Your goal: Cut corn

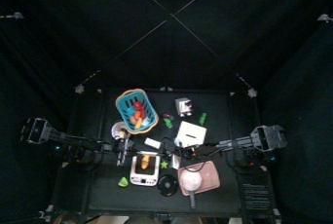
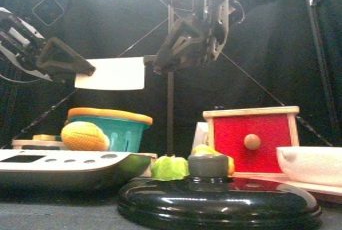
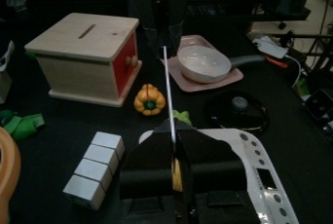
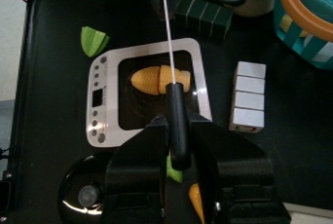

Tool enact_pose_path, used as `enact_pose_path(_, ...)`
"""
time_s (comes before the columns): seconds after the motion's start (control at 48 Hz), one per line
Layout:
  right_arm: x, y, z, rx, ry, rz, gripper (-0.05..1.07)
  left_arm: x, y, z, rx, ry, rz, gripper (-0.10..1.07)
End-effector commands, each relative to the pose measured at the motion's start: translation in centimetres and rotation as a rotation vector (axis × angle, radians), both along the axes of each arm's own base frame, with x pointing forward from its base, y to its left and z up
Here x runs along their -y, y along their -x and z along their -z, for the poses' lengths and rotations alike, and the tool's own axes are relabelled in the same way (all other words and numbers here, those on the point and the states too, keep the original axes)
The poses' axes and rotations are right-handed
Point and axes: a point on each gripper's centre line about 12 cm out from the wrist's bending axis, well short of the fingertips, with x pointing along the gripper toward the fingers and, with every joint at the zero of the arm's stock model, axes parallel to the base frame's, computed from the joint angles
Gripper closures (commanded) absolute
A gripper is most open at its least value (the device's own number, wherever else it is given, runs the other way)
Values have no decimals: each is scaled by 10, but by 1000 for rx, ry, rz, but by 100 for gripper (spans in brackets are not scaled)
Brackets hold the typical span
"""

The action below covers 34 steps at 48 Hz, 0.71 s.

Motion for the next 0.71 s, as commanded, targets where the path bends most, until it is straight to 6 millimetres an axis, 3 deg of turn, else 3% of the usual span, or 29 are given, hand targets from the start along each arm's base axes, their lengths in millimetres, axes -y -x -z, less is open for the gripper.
enact_pose_path(0.0, 0, -6, -21, 59, -5, -2, 52, 1, -4, -7, 27, 3, 3, 70)
enact_pose_path(0.271, 0, -8, -23, 63, -7, 0, 52, 2, -4, -7, 26, 3, 4, 70)
enact_pose_path(0.688, -21, -20, 0, 13, -5, -44, 52, 22, 6, 10, -98, 36, 59, 70)
